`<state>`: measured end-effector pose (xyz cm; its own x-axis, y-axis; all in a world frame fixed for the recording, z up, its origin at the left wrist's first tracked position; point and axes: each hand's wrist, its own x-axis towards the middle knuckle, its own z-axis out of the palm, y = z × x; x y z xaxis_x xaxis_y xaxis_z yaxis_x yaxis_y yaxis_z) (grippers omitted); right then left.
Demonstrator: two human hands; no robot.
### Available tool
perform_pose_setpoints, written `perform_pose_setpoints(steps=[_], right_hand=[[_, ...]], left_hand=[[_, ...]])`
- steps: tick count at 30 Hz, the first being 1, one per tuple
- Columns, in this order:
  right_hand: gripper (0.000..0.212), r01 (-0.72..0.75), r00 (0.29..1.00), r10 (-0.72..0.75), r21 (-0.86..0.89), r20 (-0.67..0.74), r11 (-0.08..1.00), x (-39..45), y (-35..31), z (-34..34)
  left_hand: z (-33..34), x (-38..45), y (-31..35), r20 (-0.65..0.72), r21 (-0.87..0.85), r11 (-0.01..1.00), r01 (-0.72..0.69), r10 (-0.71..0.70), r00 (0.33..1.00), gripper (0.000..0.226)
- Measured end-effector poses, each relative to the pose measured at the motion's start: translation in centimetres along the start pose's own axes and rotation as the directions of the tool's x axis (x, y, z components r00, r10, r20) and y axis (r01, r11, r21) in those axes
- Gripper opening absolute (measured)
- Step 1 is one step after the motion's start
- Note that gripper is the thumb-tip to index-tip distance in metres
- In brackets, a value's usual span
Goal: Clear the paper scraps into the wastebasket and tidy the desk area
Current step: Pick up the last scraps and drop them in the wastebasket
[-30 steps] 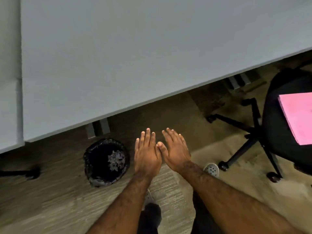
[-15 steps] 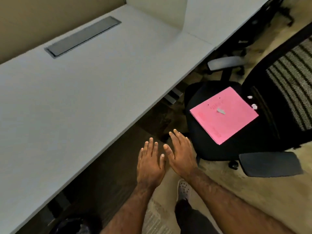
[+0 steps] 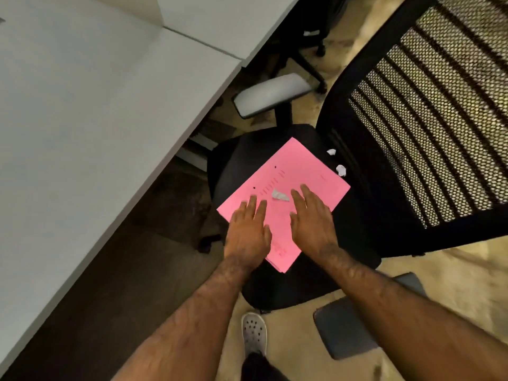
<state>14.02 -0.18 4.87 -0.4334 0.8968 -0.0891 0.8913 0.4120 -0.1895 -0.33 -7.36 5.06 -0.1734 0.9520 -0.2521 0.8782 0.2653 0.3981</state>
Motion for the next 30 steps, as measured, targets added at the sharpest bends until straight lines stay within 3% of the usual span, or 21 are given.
perform_pose_setpoints(steps=[2, 6, 16, 22, 26, 30], right_hand=[[0.077, -0.052, 0.991, 0.071, -0.155, 0.116, 0.986, 2.0, 3.0, 0.2], [0.087, -0.168, 0.967, 0.212, -0.272, 0.142, 0.948, 6.3, 8.0, 1.0], [0.067, -0.317, 0.928, 0.344, -0.183, 0.141, 0.931, 14.1, 14.6, 6.0], [0.076, -0.264, 0.957, 0.285, -0.235, 0.057, 0.935, 18.4, 15.5, 7.3], [0.101, -0.216, 0.962, 0.265, -0.406, 0.068, 0.888, 21.2, 15.2, 7.5], [0.090, -0.253, 0.949, 0.309, -0.442, 0.058, 0.861, 22.6, 14.8, 7.8]], left_hand=[[1.4, 2.8, 1.3, 0.085, 0.008, 1.000, -0.016, 0.016, 0.996, 0.064], [4.0, 7.3, 2.7, 0.156, 0.028, 0.999, -0.024, 0.019, 0.988, 0.070], [9.2, 12.3, 0.1, 0.219, 0.145, 0.973, -0.177, 0.143, 0.965, 0.057], [10.8, 12.0, -1.4, 0.097, 0.125, 0.969, -0.215, 0.204, 0.974, 0.055], [11.9, 12.0, -1.7, -0.032, 0.159, 0.963, -0.218, 0.225, 0.974, 0.053], [12.3, 12.1, -1.9, -0.067, 0.147, 0.962, -0.229, 0.241, 0.968, 0.053]])
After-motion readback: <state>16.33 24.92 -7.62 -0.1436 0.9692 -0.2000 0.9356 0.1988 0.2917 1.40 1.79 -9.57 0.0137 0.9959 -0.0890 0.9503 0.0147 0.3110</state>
